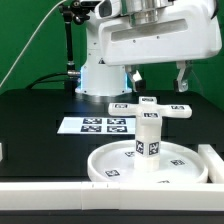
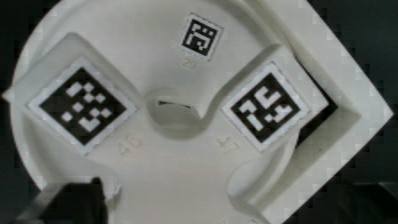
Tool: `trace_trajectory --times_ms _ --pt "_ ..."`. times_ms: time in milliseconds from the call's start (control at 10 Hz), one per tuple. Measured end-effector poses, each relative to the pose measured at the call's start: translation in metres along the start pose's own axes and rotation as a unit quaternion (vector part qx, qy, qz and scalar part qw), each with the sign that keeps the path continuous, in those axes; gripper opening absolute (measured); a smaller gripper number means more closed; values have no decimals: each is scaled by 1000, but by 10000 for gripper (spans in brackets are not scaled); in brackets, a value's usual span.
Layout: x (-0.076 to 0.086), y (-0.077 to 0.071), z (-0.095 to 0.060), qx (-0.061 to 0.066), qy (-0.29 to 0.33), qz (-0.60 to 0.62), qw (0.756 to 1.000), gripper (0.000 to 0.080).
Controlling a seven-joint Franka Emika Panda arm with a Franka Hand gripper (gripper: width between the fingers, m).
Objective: Assemble round table
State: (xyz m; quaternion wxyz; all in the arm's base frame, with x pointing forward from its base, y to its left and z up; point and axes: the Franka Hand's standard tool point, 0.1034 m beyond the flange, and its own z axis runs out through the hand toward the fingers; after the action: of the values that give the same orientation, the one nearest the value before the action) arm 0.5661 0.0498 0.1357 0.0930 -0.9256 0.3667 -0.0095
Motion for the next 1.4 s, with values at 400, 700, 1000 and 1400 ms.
trace_trajectory --times_ms 400,700,1000,1400 --pt "2 4 2 -18 13 -220 975 649" --pt "1 4 2 -41 9 -380 924 649" --pt "4 7 1 -44 4 -465 884 649" --pt "6 15 13 -71 -11 -624 778 649"
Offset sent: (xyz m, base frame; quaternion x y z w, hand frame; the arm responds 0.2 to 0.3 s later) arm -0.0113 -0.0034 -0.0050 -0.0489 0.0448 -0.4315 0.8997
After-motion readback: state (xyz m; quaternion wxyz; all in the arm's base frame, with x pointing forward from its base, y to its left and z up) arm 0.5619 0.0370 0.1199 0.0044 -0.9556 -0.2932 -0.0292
